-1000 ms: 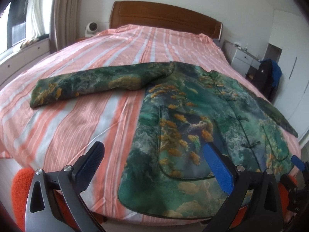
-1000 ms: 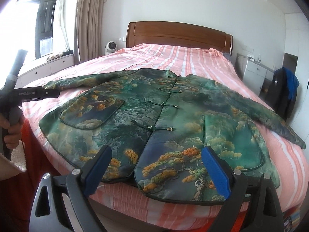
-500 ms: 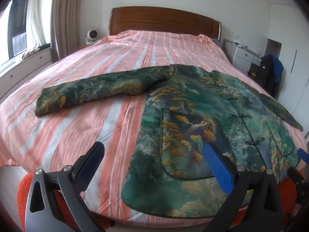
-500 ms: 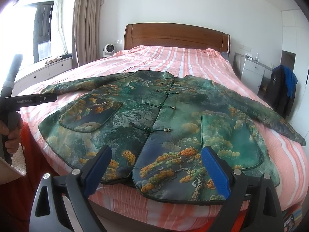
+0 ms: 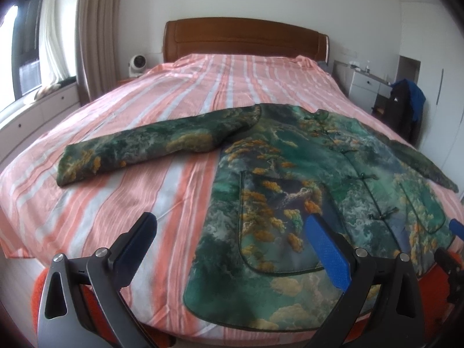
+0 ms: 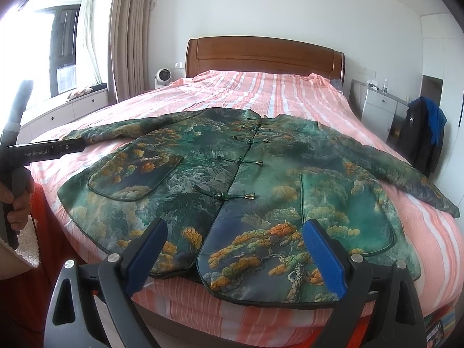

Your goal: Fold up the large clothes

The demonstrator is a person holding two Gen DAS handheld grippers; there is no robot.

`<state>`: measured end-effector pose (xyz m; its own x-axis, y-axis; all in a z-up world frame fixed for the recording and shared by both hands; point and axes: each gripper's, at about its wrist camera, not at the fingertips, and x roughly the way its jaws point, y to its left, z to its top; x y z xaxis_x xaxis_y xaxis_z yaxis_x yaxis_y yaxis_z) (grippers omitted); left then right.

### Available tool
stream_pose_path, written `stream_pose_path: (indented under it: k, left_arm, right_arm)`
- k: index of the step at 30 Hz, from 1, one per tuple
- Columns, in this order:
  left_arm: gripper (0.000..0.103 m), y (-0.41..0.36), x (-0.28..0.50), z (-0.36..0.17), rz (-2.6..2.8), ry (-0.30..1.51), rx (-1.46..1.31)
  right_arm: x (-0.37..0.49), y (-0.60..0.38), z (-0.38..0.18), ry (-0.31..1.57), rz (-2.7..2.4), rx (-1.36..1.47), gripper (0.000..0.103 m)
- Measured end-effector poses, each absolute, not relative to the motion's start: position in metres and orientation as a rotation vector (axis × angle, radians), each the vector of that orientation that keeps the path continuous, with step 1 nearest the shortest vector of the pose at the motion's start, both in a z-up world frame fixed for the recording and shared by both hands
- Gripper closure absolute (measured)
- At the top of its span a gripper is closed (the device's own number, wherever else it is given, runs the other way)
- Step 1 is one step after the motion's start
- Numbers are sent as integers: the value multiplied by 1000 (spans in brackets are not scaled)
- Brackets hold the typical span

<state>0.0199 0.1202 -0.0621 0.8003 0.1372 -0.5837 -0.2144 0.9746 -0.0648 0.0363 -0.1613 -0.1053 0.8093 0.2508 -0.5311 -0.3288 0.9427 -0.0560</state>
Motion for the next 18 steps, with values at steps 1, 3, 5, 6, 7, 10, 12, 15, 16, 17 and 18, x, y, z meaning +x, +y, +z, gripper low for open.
stream_pose_path:
  k: [1, 3, 5, 6, 7, 10, 12, 15, 16, 17, 18]
  left_arm:
    - [1, 120, 20, -62, 191, 613, -130]
    - [1, 120, 19, -61, 195, 609, -128]
    - [1, 120, 19, -61, 198, 607, -127]
    - [1, 120, 19, -61, 199, 606, -126]
    - [1, 120, 20, -61, 199, 605, -124]
    - [1, 119, 19, -61, 203, 600, -115]
    - [1, 118, 19, -60, 205, 597, -108]
    - [1, 118, 19, -60, 206, 598, -110]
    - [1, 118, 19, -60, 206, 599, -109]
    - [1, 118, 19, -60, 209, 600, -109]
    - [1, 119, 19, -61, 212, 602, -110]
  right_arm:
    - [36, -161, -105, 545, 310, -148, 9]
    - [36, -162, -106, 546, 308, -148, 9]
    - [36, -163, -105, 544, 305, -147, 9]
    - [36, -163, -105, 541, 302, -146, 9]
    - [36, -164, -105, 540, 300, -145, 9]
    - [36, -165, -105, 541, 295, -141, 9]
    - [37, -165, -105, 543, 294, -141, 9]
    - [37, -165, -105, 541, 295, -144, 9]
    - [37, -165, -106, 541, 296, -145, 9]
    - [38, -165, -106, 544, 296, -147, 9]
    - [38, -164, -107, 545, 296, -147, 9]
